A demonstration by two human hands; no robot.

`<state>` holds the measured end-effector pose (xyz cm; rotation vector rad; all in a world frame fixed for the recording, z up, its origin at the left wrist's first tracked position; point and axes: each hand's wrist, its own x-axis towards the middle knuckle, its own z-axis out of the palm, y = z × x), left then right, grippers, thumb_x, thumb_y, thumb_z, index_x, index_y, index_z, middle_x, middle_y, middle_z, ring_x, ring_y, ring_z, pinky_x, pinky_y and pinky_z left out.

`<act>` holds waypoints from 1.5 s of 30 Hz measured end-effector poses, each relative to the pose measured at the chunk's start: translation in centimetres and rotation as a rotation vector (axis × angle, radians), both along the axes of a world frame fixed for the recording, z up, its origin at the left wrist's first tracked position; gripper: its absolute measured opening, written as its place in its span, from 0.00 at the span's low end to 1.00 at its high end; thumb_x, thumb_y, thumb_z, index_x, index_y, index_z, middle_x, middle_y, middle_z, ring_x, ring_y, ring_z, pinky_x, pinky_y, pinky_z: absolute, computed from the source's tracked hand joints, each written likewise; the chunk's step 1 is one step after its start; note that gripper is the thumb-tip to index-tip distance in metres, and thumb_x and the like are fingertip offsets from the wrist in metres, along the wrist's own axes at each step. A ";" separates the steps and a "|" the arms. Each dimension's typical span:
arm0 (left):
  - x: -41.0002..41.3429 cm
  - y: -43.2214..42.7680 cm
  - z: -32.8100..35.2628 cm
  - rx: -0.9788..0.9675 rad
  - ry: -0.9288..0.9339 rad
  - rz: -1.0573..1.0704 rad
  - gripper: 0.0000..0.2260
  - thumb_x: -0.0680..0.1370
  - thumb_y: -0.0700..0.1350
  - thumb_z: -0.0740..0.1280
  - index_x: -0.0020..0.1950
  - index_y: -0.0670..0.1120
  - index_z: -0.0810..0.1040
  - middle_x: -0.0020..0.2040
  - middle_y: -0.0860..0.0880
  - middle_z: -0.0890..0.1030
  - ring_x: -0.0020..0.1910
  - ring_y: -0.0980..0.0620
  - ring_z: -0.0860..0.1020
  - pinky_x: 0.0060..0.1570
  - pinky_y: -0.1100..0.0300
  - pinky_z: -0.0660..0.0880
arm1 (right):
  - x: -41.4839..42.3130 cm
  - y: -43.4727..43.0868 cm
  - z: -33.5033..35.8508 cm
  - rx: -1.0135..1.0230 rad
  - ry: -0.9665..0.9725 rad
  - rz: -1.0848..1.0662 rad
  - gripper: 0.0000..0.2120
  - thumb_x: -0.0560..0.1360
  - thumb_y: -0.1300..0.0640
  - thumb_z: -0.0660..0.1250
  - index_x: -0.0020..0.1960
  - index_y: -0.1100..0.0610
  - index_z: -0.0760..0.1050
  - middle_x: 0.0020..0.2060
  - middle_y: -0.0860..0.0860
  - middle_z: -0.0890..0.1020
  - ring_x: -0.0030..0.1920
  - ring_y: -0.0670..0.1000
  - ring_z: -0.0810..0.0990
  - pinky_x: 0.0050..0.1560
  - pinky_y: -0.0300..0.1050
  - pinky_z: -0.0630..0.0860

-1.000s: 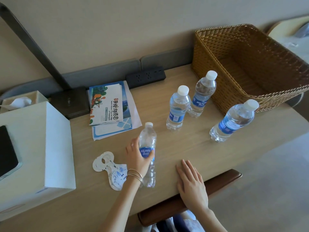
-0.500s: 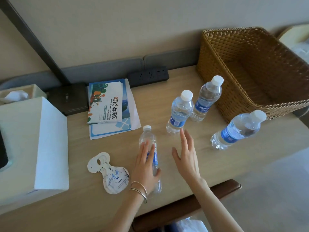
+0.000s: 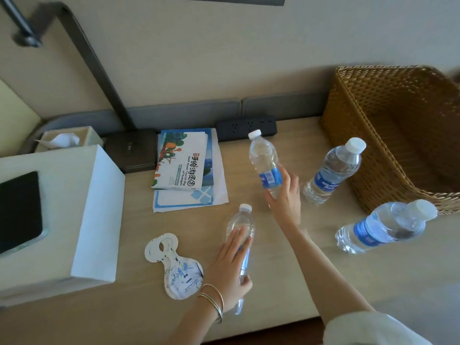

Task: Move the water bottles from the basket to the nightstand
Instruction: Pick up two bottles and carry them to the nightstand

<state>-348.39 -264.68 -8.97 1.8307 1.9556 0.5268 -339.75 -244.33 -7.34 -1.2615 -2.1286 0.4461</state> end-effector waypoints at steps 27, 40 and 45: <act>-2.5 -0.9 1.4 -0.178 0.037 0.058 0.38 0.77 0.52 0.65 0.77 0.46 0.43 0.76 0.48 0.52 0.71 0.50 0.62 0.61 0.59 0.70 | 7.0 -16.5 1.1 -0.368 -0.481 -0.304 0.41 0.67 0.42 0.72 0.73 0.59 0.61 0.58 0.55 0.75 0.55 0.57 0.76 0.46 0.50 0.75; -0.5 1.9 3.1 -0.186 0.147 0.242 0.34 0.70 0.53 0.73 0.72 0.45 0.64 0.55 0.46 0.78 0.49 0.46 0.79 0.43 0.53 0.75 | 10.7 -12.9 4.7 -0.541 -0.525 -0.239 0.41 0.72 0.42 0.64 0.75 0.41 0.42 0.62 0.45 0.71 0.55 0.51 0.76 0.44 0.45 0.74; 3.4 2.6 6.7 -0.021 -0.013 0.161 0.36 0.61 0.47 0.80 0.65 0.41 0.71 0.50 0.44 0.82 0.42 0.42 0.82 0.33 0.54 0.76 | 16.3 -15.9 9.8 -0.456 -0.385 -0.357 0.42 0.70 0.41 0.66 0.74 0.39 0.44 0.59 0.40 0.72 0.53 0.46 0.76 0.43 0.39 0.71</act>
